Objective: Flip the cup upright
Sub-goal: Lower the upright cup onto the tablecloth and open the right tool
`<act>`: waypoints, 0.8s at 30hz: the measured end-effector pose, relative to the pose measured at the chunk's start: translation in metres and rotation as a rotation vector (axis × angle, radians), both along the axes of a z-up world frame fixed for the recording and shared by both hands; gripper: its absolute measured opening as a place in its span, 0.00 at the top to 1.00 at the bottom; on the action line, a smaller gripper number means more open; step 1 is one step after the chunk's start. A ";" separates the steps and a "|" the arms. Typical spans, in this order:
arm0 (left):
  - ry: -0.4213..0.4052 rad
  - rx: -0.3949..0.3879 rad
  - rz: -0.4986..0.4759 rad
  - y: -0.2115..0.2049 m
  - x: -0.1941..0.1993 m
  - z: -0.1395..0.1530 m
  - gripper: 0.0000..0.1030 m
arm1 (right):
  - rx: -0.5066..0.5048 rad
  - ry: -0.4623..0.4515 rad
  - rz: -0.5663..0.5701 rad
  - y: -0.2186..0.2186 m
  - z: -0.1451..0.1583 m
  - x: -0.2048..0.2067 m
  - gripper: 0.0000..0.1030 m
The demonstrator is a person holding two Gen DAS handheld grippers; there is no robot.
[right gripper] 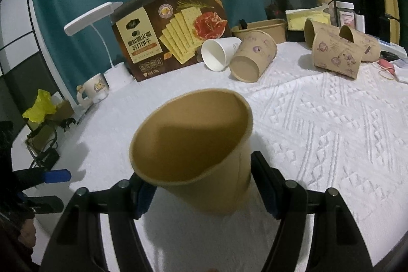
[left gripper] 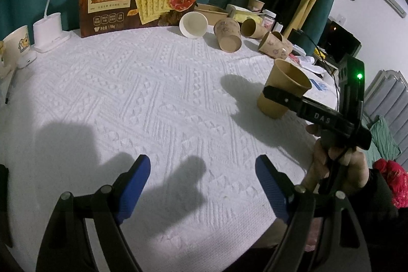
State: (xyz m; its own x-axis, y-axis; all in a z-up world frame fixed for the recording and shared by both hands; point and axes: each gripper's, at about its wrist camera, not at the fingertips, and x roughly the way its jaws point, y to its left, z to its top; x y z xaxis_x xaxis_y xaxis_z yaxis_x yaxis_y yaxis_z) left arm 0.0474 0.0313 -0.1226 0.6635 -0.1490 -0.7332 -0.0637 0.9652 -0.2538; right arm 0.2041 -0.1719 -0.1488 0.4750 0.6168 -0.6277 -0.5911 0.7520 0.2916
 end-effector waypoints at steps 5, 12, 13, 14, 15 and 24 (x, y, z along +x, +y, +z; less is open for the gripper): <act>-0.005 -0.003 -0.002 0.000 -0.003 0.001 0.18 | -0.024 0.003 -0.009 -0.002 -0.004 -0.008 0.31; -0.014 -0.003 -0.015 -0.004 -0.010 0.002 0.18 | -0.021 0.019 -0.021 -0.008 -0.004 -0.022 0.30; -0.016 -0.003 -0.018 -0.005 -0.011 0.002 0.18 | -0.020 0.023 -0.024 -0.009 -0.004 -0.024 0.30; -0.018 -0.004 -0.020 -0.005 -0.012 0.002 0.18 | -0.023 0.025 -0.029 -0.010 -0.004 -0.026 0.30; -0.020 -0.008 -0.022 -0.006 -0.014 0.003 0.18 | -0.025 0.024 -0.034 -0.012 -0.004 -0.029 0.30; -0.038 -0.011 -0.055 -0.012 -0.027 0.005 0.18 | -0.051 0.014 -0.089 -0.028 0.002 -0.061 0.27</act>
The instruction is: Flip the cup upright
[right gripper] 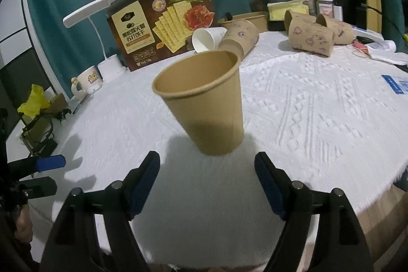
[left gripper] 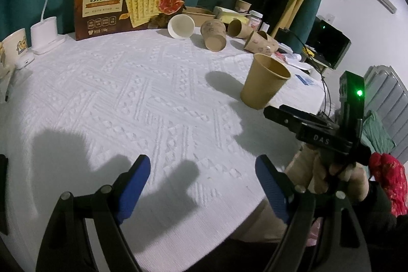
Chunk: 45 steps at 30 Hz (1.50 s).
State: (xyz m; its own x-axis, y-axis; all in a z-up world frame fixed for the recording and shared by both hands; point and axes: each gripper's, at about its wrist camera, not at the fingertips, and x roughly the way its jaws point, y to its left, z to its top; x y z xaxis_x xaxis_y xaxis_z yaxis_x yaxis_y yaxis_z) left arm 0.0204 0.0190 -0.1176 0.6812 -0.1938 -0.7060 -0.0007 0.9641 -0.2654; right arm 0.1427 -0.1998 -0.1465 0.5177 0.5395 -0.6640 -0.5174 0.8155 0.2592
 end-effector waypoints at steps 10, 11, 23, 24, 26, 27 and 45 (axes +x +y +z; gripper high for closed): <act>-0.015 0.020 -0.044 -0.014 -0.017 0.004 0.18 | -0.018 0.006 -0.062 -0.022 0.001 -0.037 0.27; -0.017 0.022 -0.045 -0.015 -0.019 0.004 0.18 | -0.019 0.007 -0.071 -0.026 0.001 -0.040 0.27; -0.072 0.059 -0.066 -0.029 -0.039 0.023 0.18 | -0.053 -0.017 -0.189 -0.064 0.035 -0.074 0.27; -0.077 0.062 -0.072 -0.030 -0.040 0.026 0.18 | -0.061 -0.024 -0.193 -0.067 0.039 -0.076 0.27; -0.091 0.066 -0.083 -0.032 -0.042 0.030 0.18 | -0.062 -0.040 -0.210 -0.071 0.050 -0.080 0.27; -0.100 0.077 -0.081 -0.033 -0.042 0.034 0.18 | -0.062 -0.050 -0.218 -0.074 0.056 -0.082 0.27; -0.476 0.208 -0.036 -0.042 -0.065 0.130 0.05 | -0.040 -0.296 -0.274 -0.095 0.173 -0.126 0.26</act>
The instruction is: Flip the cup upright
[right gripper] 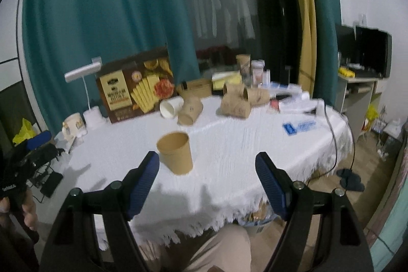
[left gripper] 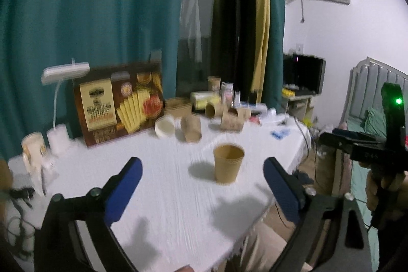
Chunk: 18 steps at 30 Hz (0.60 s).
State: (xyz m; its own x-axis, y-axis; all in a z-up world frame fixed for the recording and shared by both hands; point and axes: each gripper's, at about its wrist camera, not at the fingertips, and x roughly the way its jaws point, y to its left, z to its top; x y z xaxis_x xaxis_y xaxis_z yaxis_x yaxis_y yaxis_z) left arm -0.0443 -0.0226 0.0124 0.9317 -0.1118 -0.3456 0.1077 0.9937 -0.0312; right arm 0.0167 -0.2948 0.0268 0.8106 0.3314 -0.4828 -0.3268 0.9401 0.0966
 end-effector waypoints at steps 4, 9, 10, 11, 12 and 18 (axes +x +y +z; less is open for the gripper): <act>-0.110 0.015 0.007 0.000 -0.012 0.025 0.00 | -0.027 -0.080 -0.003 -0.001 0.027 -0.015 0.22; -0.155 0.018 0.029 0.007 -0.017 0.041 0.00 | -0.040 -0.149 -0.017 -0.002 0.054 -0.029 0.22; -0.154 0.009 0.031 0.009 -0.018 0.042 0.00 | -0.039 -0.156 -0.017 -0.001 0.057 -0.031 0.21; -0.154 -0.001 0.034 0.012 -0.018 0.043 0.00 | -0.037 -0.165 -0.015 0.000 0.060 -0.033 0.21; -0.154 -0.010 0.037 0.014 -0.018 0.043 0.00 | -0.037 -0.170 -0.012 0.001 0.062 -0.034 0.21; -0.151 -0.036 0.041 0.023 -0.020 0.036 0.00 | -0.050 -0.169 0.000 0.010 0.064 -0.028 0.21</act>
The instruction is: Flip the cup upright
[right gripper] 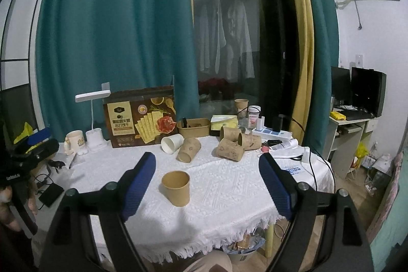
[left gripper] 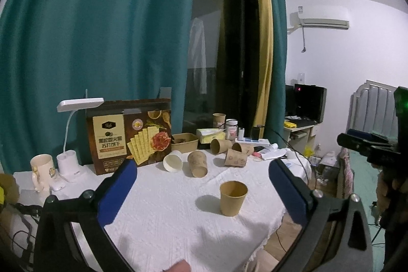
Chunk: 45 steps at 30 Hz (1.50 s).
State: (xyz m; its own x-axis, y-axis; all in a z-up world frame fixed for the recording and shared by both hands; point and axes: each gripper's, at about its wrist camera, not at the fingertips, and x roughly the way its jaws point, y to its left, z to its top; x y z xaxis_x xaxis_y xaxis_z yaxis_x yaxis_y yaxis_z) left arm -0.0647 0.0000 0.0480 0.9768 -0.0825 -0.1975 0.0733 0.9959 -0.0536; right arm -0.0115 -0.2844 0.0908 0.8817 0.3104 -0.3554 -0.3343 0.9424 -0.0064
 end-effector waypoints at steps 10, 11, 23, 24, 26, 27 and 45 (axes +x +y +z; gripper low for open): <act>0.015 0.010 0.063 0.004 0.005 -0.005 0.00 | -0.009 0.015 0.017 0.008 -0.007 0.010 0.21; 0.016 0.010 0.064 0.004 0.005 -0.005 0.00 | -0.007 0.016 0.017 0.007 -0.007 0.010 0.21; 0.020 0.003 0.056 0.002 0.007 -0.007 0.00 | -0.008 0.013 0.017 0.009 -0.007 0.009 0.21; 0.020 0.002 0.055 0.002 0.007 -0.007 0.00 | -0.009 0.014 0.018 0.009 -0.007 0.010 0.21; 0.020 -0.001 0.053 0.001 0.007 -0.007 0.00 | -0.008 0.014 0.021 0.009 -0.008 0.010 0.21; 0.019 -0.001 0.051 0.001 0.007 -0.007 0.00 | -0.009 0.016 0.023 0.010 -0.008 0.010 0.21; 0.017 0.007 0.050 -0.003 0.007 -0.008 0.00 | -0.004 0.029 0.033 0.015 -0.018 0.004 0.21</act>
State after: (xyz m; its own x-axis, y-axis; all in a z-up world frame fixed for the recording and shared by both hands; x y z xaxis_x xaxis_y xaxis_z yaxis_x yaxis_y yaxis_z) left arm -0.0574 -0.0033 0.0397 0.9762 -0.0319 -0.2146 0.0221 0.9986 -0.0477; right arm -0.0078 -0.2694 0.0726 0.8603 0.3377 -0.3818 -0.3652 0.9309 0.0005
